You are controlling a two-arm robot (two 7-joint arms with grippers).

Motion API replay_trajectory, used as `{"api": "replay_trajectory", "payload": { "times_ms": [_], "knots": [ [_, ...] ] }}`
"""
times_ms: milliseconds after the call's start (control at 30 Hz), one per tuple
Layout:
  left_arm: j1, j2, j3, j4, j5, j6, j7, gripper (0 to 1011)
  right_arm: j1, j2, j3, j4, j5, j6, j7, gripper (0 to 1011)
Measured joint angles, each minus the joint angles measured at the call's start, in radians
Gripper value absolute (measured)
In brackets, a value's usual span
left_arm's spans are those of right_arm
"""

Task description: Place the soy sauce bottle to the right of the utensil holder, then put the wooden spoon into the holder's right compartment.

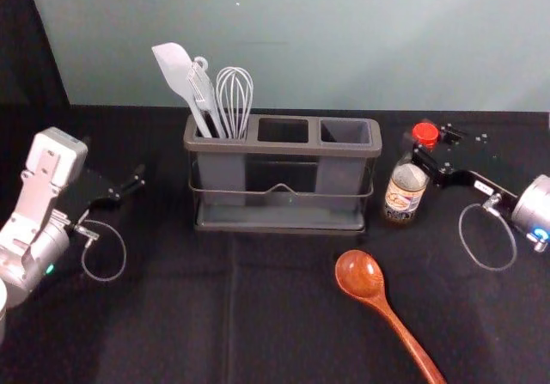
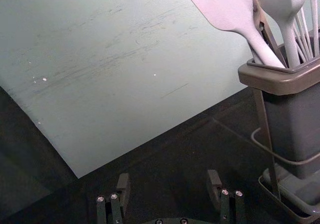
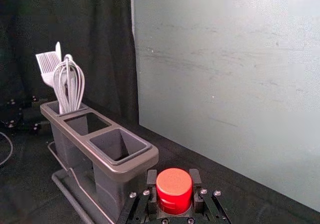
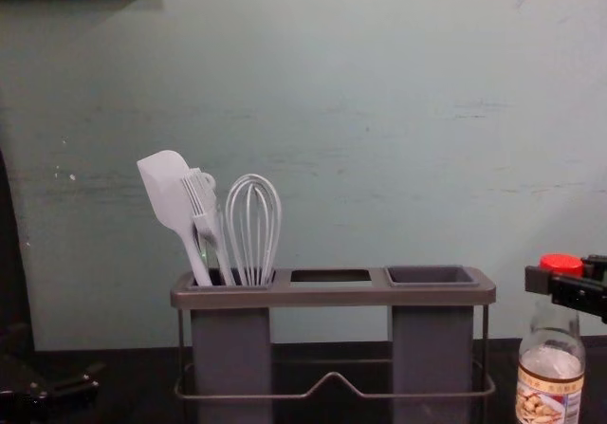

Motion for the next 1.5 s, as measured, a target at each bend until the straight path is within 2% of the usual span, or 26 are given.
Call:
{"api": "replay_trajectory", "payload": {
  "times_ms": [300,667,733,767,867,900,1000,1033,1100,1133,1367,1500],
  "knots": [
    [0.0,0.0,0.0,0.0,0.0,0.0,0.0,1005,0.02,-0.013,-0.007,0.026,-0.007,-0.002,0.006,382],
    [0.0,0.0,0.0,0.0,0.0,0.0,0.0,1005,0.019,-0.012,-0.007,0.025,-0.007,-0.002,0.006,396],
    [0.0,0.0,0.0,0.0,0.0,0.0,0.0,1005,0.019,-0.012,-0.007,0.024,-0.007,-0.002,0.005,448],
    [0.0,0.0,0.0,0.0,0.0,0.0,0.0,1005,0.019,-0.012,-0.007,0.024,-0.007,-0.002,0.005,508],
    [0.0,0.0,0.0,0.0,0.0,0.0,0.0,1005,0.019,-0.011,-0.006,0.024,-0.007,-0.002,0.005,567],
    [0.0,0.0,0.0,0.0,0.0,0.0,0.0,1005,0.018,-0.011,-0.006,0.024,-0.007,-0.002,0.005,628],
    [0.0,0.0,0.0,0.0,0.0,0.0,0.0,1005,0.018,-0.011,-0.006,0.023,-0.006,-0.002,0.004,698],
    [0.0,0.0,0.0,0.0,0.0,0.0,0.0,1005,0.018,-0.011,-0.006,0.023,-0.006,-0.002,0.004,756],
    [0.0,0.0,0.0,0.0,0.0,0.0,0.0,1005,0.018,-0.011,-0.006,0.023,-0.006,-0.002,0.004,792],
    [0.0,0.0,0.0,0.0,0.0,0.0,0.0,1005,0.018,-0.011,-0.006,0.023,-0.006,-0.002,0.004,850],
    [0.0,0.0,0.0,0.0,0.0,0.0,0.0,1005,0.018,-0.01,-0.006,0.022,-0.006,-0.002,0.005,993],
    [0.0,0.0,0.0,0.0,0.0,0.0,0.0,1005,0.018,-0.01,-0.006,0.022,-0.006,-0.002,0.005,1000]
  ]
}}
